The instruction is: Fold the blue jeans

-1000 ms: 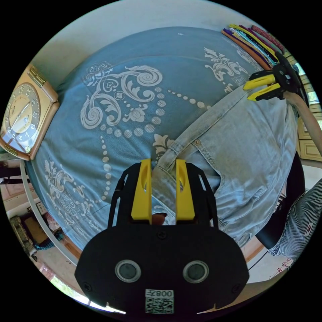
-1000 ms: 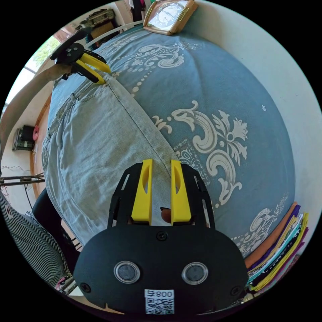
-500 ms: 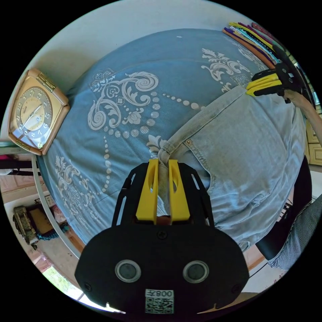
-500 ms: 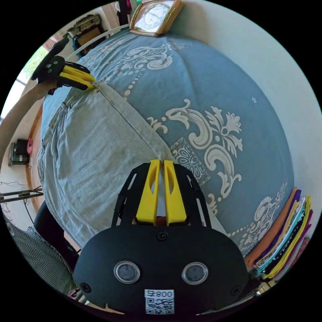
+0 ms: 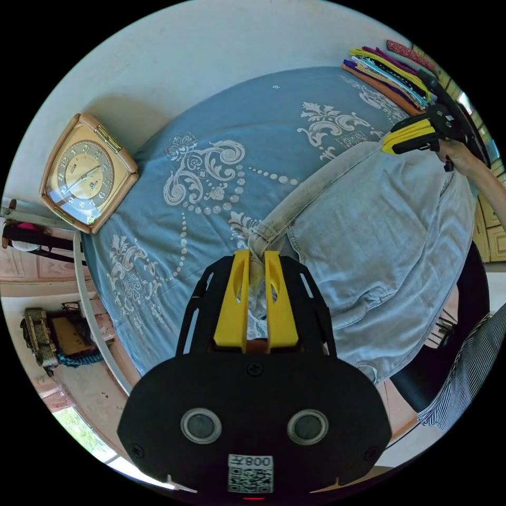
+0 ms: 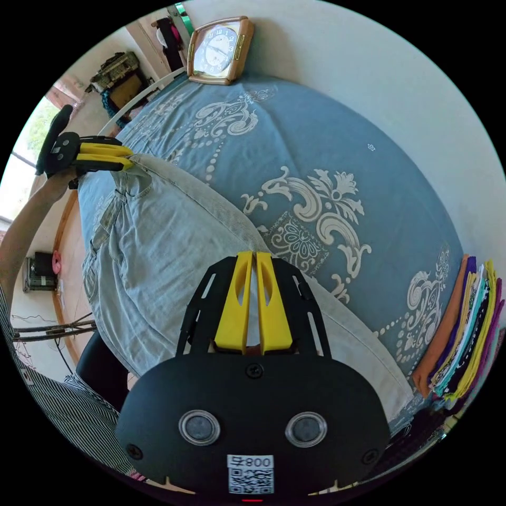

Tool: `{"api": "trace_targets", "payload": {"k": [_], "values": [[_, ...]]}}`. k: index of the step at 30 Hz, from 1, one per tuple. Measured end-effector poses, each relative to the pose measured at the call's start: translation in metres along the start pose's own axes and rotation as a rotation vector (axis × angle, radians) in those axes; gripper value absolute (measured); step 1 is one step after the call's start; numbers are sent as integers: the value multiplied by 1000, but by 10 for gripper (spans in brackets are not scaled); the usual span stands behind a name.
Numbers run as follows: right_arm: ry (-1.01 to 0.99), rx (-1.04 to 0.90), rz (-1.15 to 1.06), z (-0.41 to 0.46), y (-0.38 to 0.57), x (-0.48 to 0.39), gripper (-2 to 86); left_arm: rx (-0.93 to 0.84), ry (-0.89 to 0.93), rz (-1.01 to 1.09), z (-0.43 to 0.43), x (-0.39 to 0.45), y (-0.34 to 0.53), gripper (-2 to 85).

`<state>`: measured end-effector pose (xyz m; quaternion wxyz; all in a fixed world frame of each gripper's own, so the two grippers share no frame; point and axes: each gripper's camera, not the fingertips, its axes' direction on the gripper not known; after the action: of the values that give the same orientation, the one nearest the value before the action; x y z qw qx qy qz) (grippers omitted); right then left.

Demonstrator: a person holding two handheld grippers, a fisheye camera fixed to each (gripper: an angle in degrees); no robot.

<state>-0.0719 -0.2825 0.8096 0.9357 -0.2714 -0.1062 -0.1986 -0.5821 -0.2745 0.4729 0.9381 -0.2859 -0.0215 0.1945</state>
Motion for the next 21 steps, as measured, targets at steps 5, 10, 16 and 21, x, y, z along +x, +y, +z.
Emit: {"api": "trace_targets", "payload": {"k": [5, 10, 16, 21], "values": [[15, 25, -16, -43, 38, -34, 3, 33, -7, 7, -40, 31, 52, 12], [19, 43, -21, -88, 86, -76, 3, 52, -6, 13, -73, 61, 103, 12], [48, 44, -55, -127, 141, -135, 3, 38, -17, 40, -101, 104, 170, 12], [51, 40, -80, -150, 186, -184, 3, 18, -19, 61, -118, 138, 225, 12]]}}
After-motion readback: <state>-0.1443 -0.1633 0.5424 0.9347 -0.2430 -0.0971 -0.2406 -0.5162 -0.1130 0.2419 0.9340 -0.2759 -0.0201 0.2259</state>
